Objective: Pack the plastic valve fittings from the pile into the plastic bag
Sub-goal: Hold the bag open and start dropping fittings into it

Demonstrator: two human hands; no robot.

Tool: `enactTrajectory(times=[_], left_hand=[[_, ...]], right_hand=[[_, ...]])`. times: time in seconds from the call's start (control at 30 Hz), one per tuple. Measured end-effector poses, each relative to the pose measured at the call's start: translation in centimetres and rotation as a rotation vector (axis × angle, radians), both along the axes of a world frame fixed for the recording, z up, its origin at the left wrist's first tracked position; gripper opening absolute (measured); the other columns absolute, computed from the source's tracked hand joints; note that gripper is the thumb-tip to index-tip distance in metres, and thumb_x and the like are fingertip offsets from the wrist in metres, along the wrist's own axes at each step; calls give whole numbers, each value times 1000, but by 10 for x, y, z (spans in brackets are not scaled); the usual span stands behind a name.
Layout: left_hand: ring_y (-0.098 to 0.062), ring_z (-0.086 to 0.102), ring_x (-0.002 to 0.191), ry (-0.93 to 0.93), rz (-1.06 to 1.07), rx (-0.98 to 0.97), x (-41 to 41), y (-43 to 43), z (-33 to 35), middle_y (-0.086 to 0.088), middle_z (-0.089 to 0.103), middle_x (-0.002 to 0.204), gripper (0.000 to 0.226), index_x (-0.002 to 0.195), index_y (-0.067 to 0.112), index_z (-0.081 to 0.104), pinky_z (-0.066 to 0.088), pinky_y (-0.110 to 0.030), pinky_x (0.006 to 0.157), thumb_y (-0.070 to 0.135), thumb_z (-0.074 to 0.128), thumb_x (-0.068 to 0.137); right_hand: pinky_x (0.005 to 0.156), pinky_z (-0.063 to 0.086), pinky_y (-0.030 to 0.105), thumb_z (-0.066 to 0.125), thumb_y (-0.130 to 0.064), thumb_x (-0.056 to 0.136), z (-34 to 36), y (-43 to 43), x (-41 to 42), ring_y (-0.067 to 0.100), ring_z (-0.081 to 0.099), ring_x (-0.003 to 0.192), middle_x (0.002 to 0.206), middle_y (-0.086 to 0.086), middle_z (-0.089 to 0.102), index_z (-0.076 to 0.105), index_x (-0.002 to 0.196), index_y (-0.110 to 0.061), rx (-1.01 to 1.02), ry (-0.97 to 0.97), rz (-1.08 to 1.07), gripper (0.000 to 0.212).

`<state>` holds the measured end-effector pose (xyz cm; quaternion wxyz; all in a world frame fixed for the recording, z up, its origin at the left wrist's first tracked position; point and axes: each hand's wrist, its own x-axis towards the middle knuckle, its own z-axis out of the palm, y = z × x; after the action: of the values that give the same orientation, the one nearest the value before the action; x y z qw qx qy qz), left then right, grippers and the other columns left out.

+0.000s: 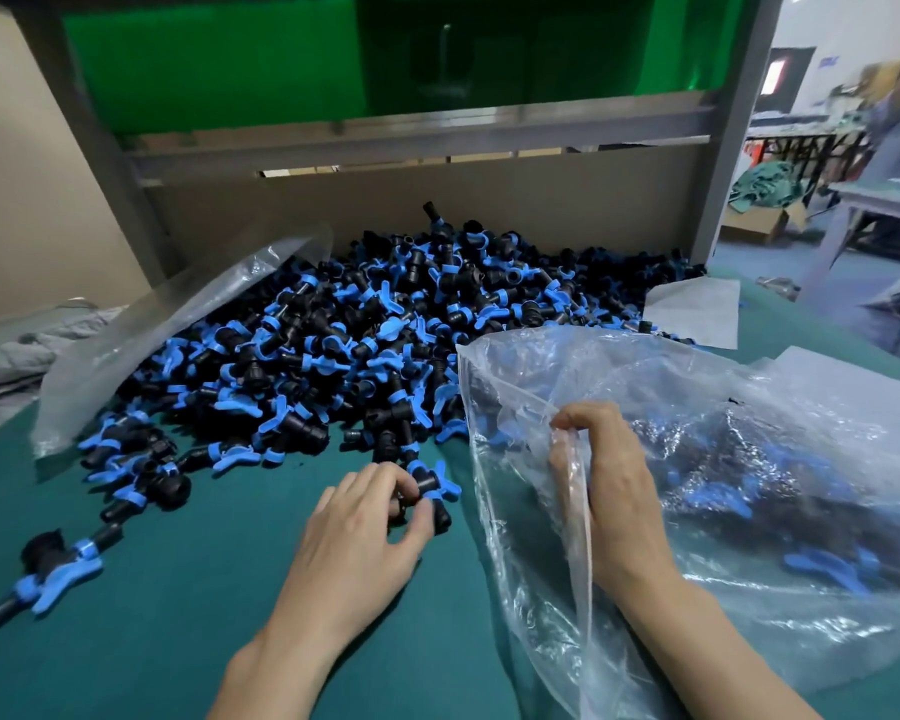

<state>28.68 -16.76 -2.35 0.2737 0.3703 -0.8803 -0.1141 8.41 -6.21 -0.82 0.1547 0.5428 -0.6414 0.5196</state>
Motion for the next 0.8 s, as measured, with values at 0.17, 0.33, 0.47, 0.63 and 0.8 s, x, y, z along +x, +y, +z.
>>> enactTrajectory(times=[0.17, 0.33, 0.47, 0.63, 0.8], left_hand=[[-2, 44, 81, -149, 17, -135, -12, 6, -14, 24, 43, 81, 37, 87, 39, 38, 33, -23, 76, 75, 37, 85], [-6, 53, 74, -92, 77, -150, -9, 8, -12, 19, 51, 76, 19, 91, 33, 42, 43, -25, 67, 43, 57, 88], [-9, 50, 71, -17, 139, -140, -6, 7, -4, 16, 51, 78, 9, 92, 34, 43, 41, -28, 60, 32, 51, 90], [-7, 49, 54, 551, 205, 291, -5, -1, 7, 5, 58, 68, 18, 89, 35, 56, 41, -27, 52, 28, 42, 98], [-3, 54, 58, 802, 202, 620, -9, -5, 8, -1, 60, 76, 26, 96, 22, 68, 47, -17, 58, 18, 43, 103]], right_hand=[[76, 37, 26, 54, -18, 85, -4, -1, -1, 8, 45, 87, 100, -9, 49, 44, 107, -31, 39, -21, -4, 27], [74, 34, 18, 46, -29, 87, -5, -1, -1, 6, 44, 87, 98, -8, 50, 44, 107, -31, 17, -40, -7, 20], [74, 35, 20, 54, -20, 86, -6, -2, -2, 7, 45, 87, 98, -8, 51, 44, 106, -31, 24, -42, -14, 25], [75, 39, 26, 52, -23, 87, -7, -1, -2, 8, 46, 88, 99, -9, 50, 44, 107, -31, 17, -42, -17, 23], [76, 41, 28, 53, -23, 87, -6, -1, -2, 12, 49, 88, 100, -9, 50, 45, 107, -30, 9, -28, -19, 23]])
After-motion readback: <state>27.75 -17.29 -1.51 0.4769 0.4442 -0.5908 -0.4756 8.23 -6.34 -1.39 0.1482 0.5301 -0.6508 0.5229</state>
